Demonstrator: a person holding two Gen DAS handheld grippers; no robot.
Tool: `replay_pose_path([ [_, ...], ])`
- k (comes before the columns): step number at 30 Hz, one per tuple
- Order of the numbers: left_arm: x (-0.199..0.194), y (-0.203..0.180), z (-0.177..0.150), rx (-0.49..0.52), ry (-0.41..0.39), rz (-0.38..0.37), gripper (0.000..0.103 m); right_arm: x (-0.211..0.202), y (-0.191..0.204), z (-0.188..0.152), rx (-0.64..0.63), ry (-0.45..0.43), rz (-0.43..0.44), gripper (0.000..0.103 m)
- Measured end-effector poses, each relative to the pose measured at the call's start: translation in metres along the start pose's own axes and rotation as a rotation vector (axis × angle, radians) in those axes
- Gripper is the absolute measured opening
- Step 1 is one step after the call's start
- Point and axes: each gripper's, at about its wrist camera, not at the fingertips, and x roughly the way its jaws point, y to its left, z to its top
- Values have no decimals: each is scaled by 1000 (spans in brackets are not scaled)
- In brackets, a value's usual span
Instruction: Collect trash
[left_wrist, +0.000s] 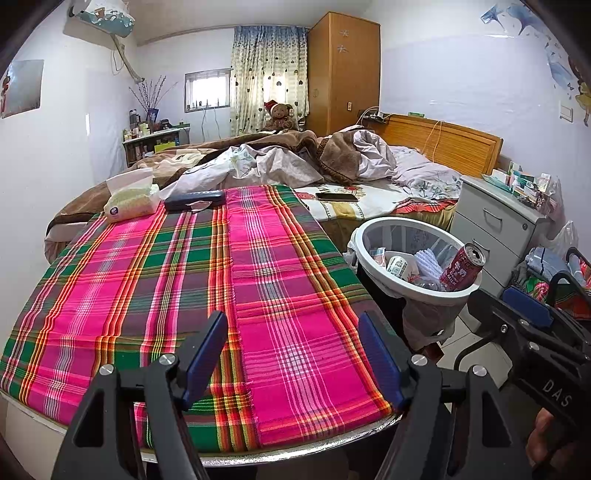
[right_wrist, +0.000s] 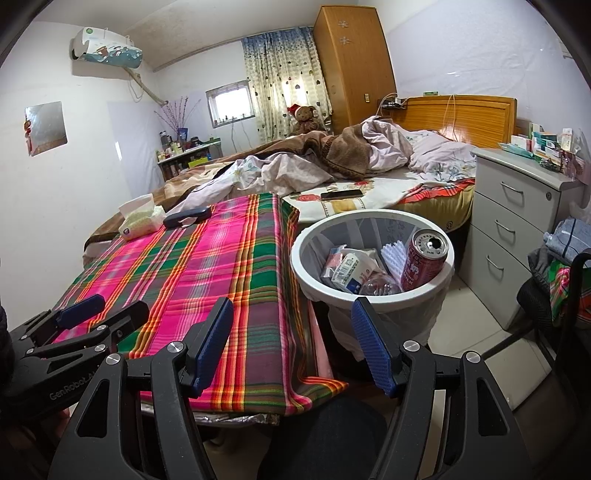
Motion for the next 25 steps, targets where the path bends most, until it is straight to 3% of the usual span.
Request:
replay_pose_path([
  [25, -1, 0, -2, -8, 3, -3, 75, 0, 3, 1, -1, 0, 3, 68],
])
